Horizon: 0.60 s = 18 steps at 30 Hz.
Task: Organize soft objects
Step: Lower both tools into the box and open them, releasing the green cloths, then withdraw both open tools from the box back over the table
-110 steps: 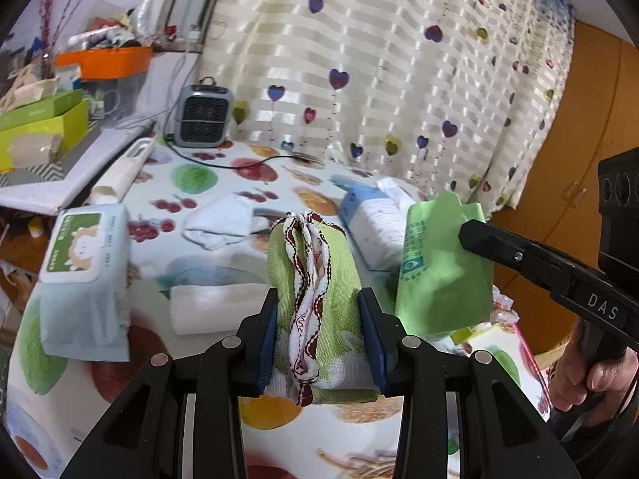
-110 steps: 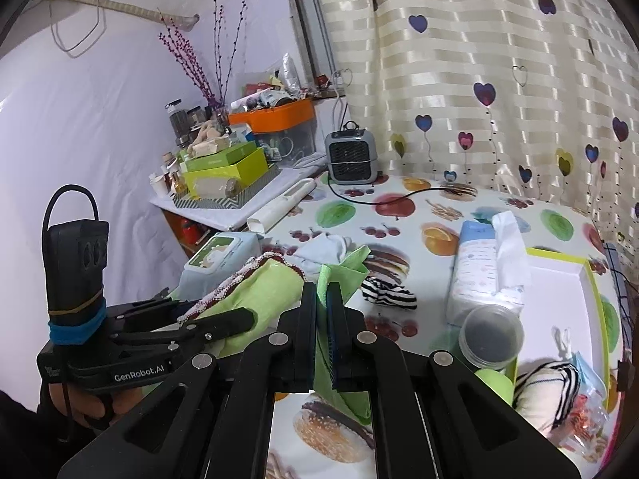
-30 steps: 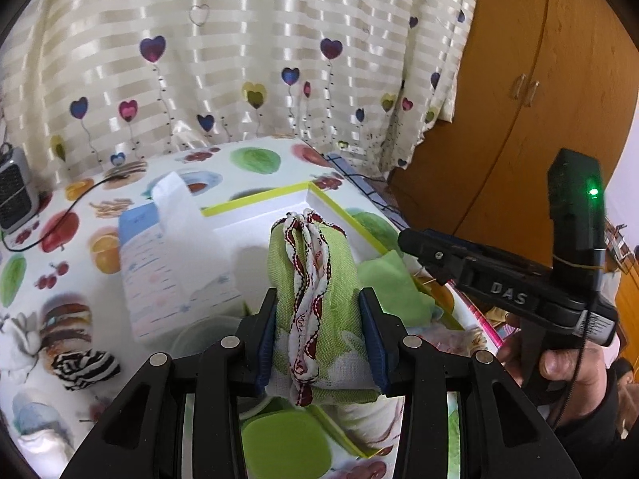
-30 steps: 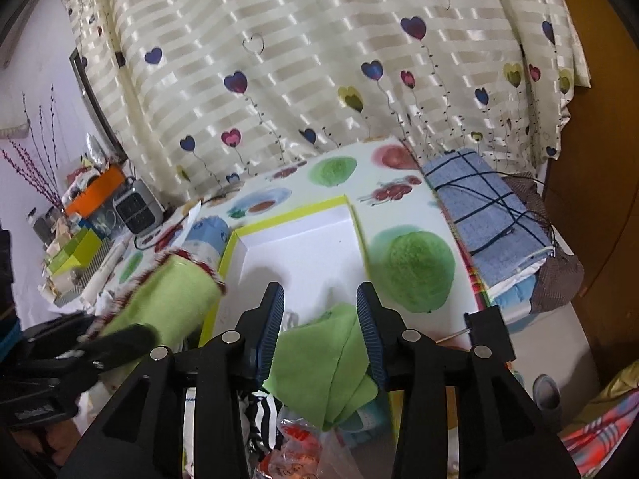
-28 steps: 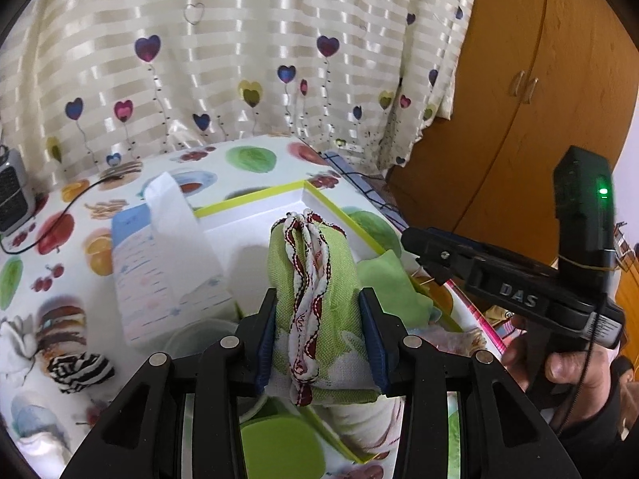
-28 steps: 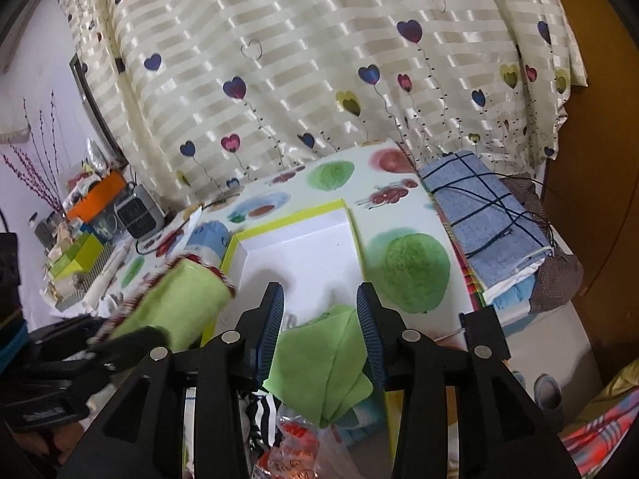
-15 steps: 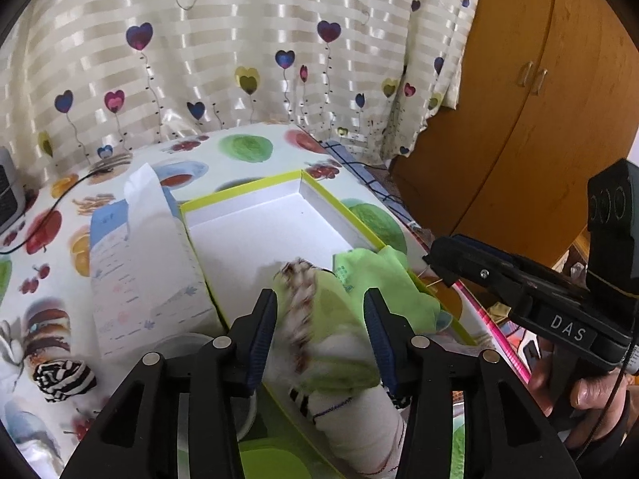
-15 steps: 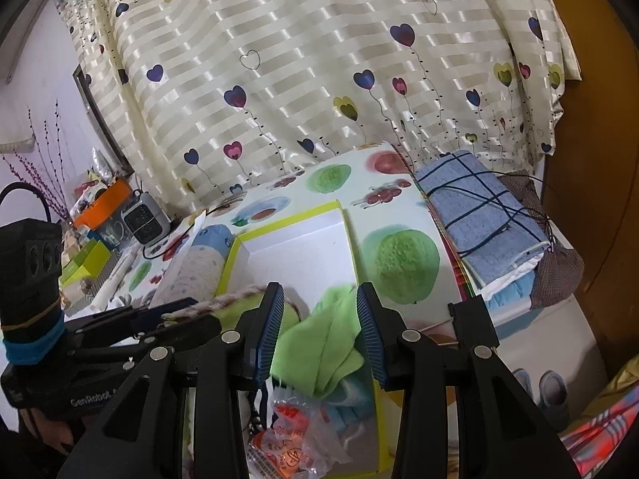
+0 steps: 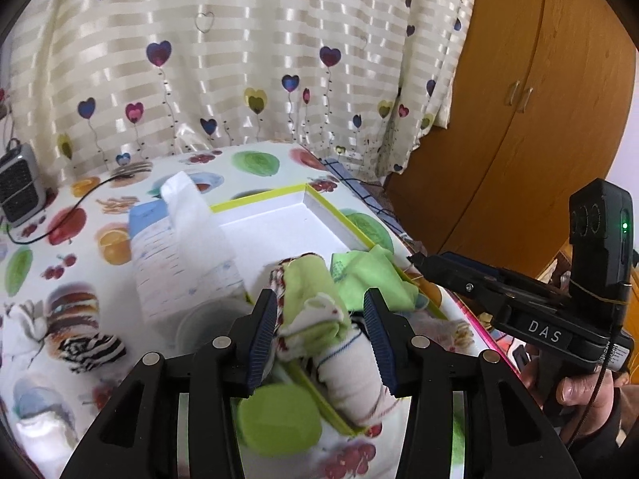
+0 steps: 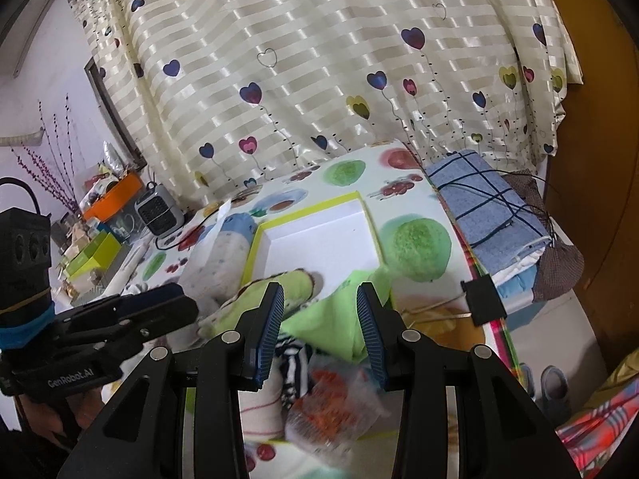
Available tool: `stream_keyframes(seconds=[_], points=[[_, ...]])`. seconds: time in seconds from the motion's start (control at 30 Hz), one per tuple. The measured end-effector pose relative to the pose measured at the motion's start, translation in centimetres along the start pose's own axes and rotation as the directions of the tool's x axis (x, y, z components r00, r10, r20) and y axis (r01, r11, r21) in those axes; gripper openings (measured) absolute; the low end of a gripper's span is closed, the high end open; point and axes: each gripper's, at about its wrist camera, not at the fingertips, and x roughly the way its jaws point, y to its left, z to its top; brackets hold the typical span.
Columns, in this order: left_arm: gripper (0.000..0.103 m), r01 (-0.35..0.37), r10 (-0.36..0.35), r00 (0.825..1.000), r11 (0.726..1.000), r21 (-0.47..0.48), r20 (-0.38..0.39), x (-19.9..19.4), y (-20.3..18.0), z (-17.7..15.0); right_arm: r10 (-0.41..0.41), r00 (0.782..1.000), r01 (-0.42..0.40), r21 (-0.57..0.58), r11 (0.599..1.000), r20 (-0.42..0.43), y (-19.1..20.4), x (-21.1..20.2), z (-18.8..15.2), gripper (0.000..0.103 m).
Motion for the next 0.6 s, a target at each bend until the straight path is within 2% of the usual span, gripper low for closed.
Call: stream_keyframes(seconds=[0.6], points=[[0.044,-0.027,0.028,0.999,0.998,-0.062,0.022,-5.6,2.7,-4.9,0.005,0.998,-0.012,-0.111,0.994,-0.06,6.4,-2.5,-3.2,0.04]])
